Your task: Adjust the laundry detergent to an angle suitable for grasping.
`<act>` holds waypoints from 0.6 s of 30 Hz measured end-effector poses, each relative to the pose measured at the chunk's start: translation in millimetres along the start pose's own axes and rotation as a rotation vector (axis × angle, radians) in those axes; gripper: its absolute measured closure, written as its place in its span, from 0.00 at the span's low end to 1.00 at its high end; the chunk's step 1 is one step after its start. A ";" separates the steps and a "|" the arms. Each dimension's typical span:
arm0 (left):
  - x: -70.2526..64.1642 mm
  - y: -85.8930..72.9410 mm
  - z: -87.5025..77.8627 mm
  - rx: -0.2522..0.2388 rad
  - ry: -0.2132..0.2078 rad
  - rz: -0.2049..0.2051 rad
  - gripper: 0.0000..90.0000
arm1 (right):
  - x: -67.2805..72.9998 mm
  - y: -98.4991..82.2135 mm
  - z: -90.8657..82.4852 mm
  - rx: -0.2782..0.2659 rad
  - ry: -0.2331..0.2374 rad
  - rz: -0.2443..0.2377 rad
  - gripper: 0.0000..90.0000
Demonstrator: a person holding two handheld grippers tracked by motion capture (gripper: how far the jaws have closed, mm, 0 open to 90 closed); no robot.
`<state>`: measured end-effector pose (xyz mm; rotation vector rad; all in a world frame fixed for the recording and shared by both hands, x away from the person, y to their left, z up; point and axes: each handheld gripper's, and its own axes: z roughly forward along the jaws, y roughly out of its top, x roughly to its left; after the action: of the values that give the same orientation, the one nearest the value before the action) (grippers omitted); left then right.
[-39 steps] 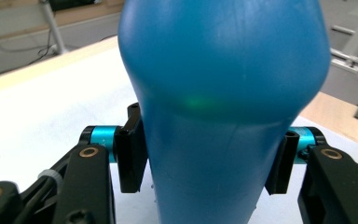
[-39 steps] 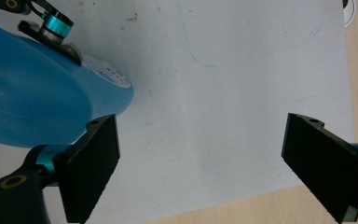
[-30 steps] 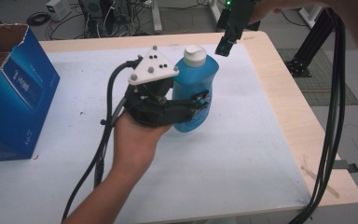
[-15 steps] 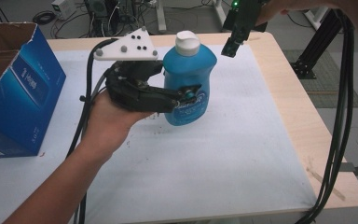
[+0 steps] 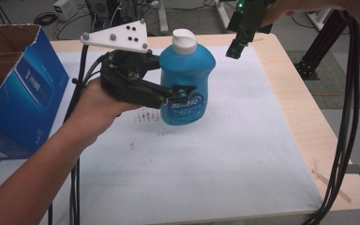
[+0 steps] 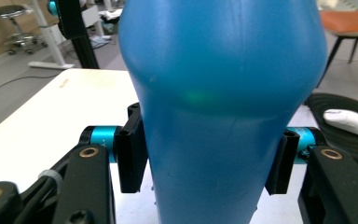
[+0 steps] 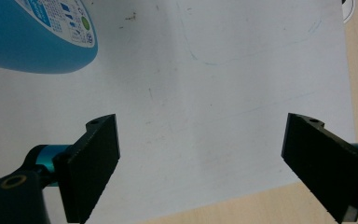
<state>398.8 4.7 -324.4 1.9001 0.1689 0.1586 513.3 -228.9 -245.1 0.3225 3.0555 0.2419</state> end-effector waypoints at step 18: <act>23.1 -10.9 -7.5 0.008 -0.156 0.042 0.49 | 0.3 3.3 2.7 0.008 0.002 -0.001 0.12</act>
<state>419.5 19.7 -331.6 1.9163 0.0239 0.0381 513.9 -225.2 -247.3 0.3218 3.0595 0.2306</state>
